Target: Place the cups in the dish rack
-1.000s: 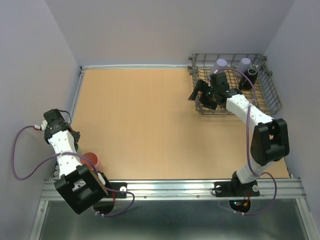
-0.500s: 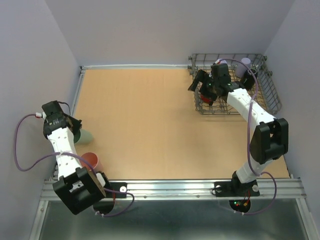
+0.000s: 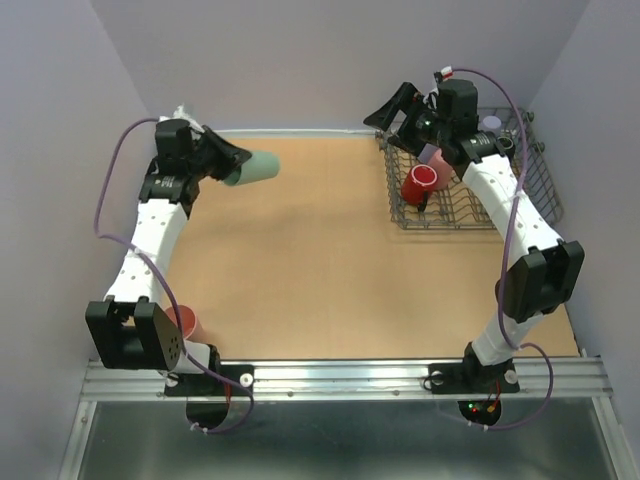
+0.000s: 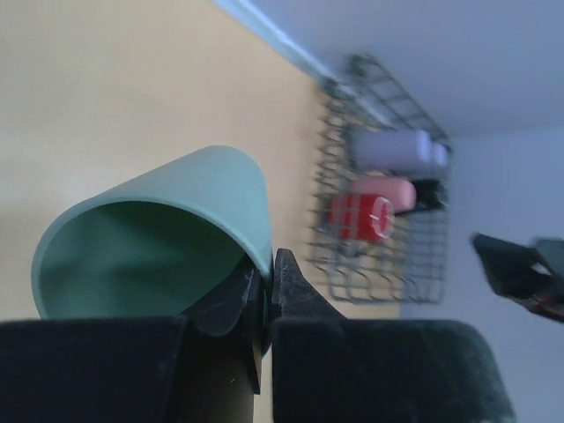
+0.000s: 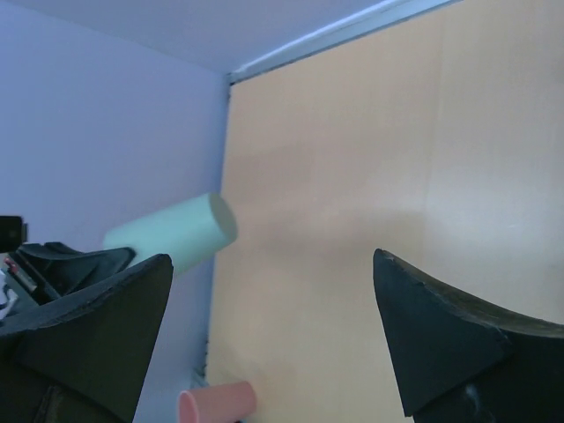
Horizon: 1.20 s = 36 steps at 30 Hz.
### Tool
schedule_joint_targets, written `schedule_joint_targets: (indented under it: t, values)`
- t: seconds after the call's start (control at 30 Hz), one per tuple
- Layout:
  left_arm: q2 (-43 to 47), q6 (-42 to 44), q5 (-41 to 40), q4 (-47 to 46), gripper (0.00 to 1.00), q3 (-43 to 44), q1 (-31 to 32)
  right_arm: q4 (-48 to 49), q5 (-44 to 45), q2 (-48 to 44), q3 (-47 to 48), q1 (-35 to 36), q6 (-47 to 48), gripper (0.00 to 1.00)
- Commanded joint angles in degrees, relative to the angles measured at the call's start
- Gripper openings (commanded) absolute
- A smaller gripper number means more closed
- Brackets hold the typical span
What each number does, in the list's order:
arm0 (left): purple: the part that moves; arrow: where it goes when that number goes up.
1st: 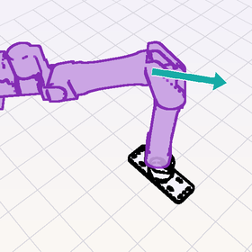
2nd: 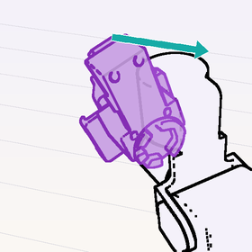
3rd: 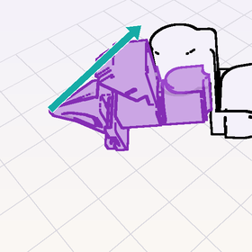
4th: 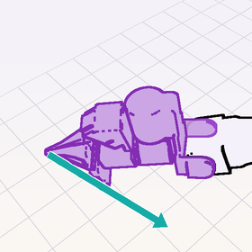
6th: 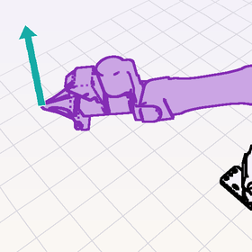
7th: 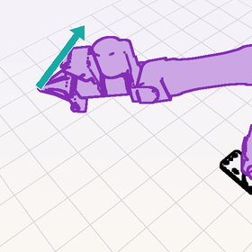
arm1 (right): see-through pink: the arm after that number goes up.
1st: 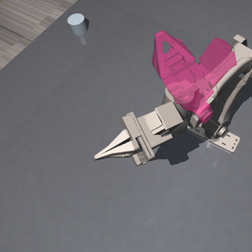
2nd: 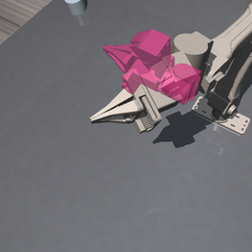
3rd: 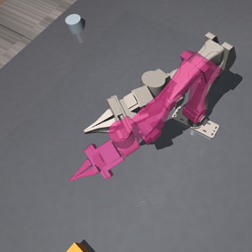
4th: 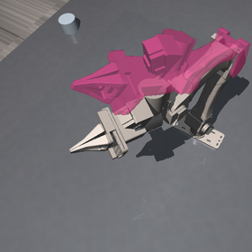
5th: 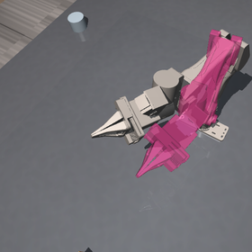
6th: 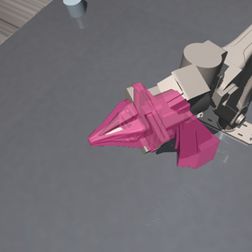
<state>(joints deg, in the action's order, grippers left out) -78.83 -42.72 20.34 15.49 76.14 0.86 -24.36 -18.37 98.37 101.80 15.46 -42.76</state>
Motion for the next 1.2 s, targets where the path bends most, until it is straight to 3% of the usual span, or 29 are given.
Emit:
schedule_joint_targets:
  t: [0.0,0.03,0.1,0.17,0.3,0.6,0.87,1.17]
  values:
    - [-0.62,-12.44,15.23,-24.74,0.00,1.83,6.07,10.00,-9.13,-4.67,-2.39,-0.87,-11.52,1.00]
    - [-0.89,-16.74,19.35,-38.46,0.00,-1.83,6.78,14.04,-9.92,-5.98,-8.22,-0.87,-14.69,1.00]
    - [-2.11,-30.24,21.31,-56.25,0.00,-5.20,7.13,26.08,-10.81,-8.53,-13.44,-0.96,-23.48,1.00]
    - [-4.75,-38.47,21.76,-64.14,0.00,-6.62,7.66,37.95,-11.51,-9.42,-19.60,-0.87,-30.17,1.00]
    - [-9.49,-45.42,22.46,-75.93,0.00,-4.69,9.50,43.87,-12.04,-9.42,-21.82,-0.79,-34.05,1.00]
    - [-13.63,-47.89,21.06,-77.27,0.00,-2.75,12.14,47.21,-11.16,-5.65,-16.73,0.18,-36.08,1.00]
    - [-16.79,-50.26,21.23,-81.14,0.00,-0.11,12.58,40.53,-9.76,-1.69,-10.92,3.69,-31.50,1.00]
    - [-17.85,-52.90,18.51,-88.95,0.00,-4.24,13.20,40.53,-10.02,0.60,-8.37,4.66,-31.24,1.00]
